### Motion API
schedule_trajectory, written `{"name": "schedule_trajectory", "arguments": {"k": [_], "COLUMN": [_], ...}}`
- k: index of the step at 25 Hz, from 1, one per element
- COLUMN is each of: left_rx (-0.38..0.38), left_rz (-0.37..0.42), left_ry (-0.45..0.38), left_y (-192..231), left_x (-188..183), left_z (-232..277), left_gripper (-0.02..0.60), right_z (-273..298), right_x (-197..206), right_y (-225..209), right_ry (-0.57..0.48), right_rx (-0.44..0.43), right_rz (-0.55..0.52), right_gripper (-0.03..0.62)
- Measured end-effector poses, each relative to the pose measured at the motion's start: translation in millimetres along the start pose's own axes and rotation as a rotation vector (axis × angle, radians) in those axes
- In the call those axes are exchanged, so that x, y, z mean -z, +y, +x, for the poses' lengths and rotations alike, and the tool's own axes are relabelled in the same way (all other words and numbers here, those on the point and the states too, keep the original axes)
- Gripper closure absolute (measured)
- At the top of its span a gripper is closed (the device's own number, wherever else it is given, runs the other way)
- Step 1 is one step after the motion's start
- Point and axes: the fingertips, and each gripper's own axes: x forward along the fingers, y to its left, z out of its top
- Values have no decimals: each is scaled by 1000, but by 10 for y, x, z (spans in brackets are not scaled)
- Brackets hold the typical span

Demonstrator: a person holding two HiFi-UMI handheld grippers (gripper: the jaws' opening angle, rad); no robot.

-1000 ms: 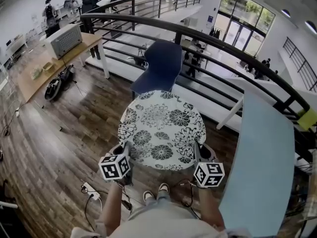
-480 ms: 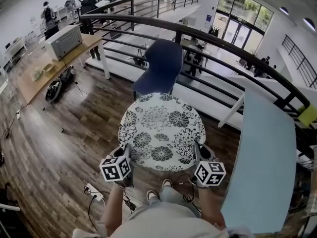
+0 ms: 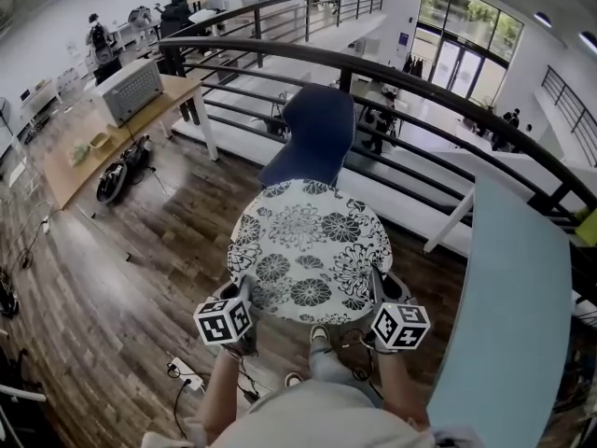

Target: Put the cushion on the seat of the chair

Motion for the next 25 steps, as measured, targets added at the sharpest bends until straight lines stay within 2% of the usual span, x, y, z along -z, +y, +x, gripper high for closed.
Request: {"name": "schedule_trajectory", "arguments": {"k": [3,7,10,14,18,22,25], "left_rx": [21,-2,21,-14,2,-33,-21], "left_rz": [3,24,16,17,7,8,2], "left_ry": [1,-11,-15,-20,-16,-28,-36], "left_y": [-70,-127,-222,-282,-343,-274,-341], "left_x": [-148,-480,-624,-825,-894,-1035,-1131], "left_z": [289,617,921,1141,1364,1545,1736], "left_gripper": [568,568,568,568,568,568,568], "right_z": [257,618,875,1103,1302,1552,1729], "right_x": [-124,-314,-451,-601,-707,-767,-880], "right_y": [-133,-320,-460,-667,-834,-891,-955], "right_ry": [-5,-15,-19,-13,-10,-8,-9], "right_rx": [-3,-9,-18,-24,-22,-44,-59], "right_rz": [10,24,27,29,37,31,24], "right_gripper": [577,577,577,577,577,577,577]}}
